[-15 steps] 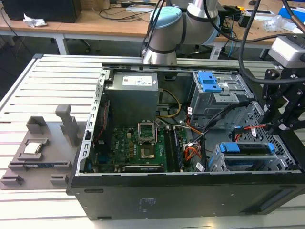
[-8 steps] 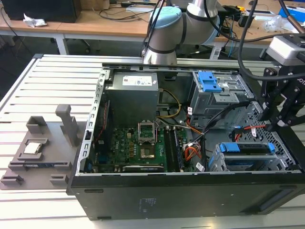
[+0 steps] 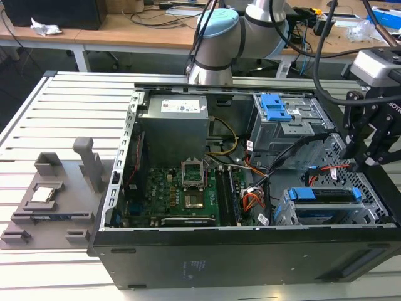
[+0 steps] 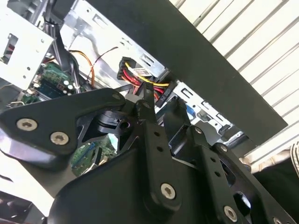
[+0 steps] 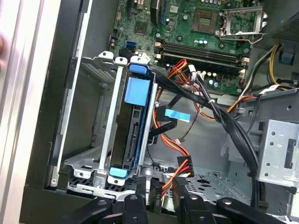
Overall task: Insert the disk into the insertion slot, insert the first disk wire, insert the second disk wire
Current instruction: 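Insert the first disk wire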
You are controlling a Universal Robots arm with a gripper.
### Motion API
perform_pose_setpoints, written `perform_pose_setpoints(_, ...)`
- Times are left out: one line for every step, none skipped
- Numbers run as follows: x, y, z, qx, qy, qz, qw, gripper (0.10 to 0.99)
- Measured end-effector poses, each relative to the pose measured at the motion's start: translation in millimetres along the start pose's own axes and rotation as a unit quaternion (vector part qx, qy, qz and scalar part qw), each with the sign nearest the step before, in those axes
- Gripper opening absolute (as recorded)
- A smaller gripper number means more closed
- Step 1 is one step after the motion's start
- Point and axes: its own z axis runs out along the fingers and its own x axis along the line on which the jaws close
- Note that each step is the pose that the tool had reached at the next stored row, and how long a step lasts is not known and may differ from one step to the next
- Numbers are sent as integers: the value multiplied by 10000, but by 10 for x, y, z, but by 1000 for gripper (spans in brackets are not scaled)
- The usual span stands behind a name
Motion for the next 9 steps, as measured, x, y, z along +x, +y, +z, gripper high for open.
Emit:
perform_pose_setpoints(0,-5,7,-2,19,-12,10000,361)
perform_pose_setpoints(1,-10,12,-6,42,-22,10000,361)
perform_pose_setpoints(2,-16,16,-10,67,-31,10000,361)
perform_pose_setpoints(3,-25,20,-12,83,-40,10000,361)
perform_pose_setpoints(5,-35,23,-13,90,-46,9999,361)
perform_pose_setpoints(6,-47,25,-13,94,-52,9999,361)
perform_pose_setpoints(5,-50,25,-13,96,-55,9999,361)
perform_pose_setpoints(5,-50,26,-13,96,-56,9999,361)
perform_pose_setpoints(5,-50,26,-13,96,-58,9999,361)
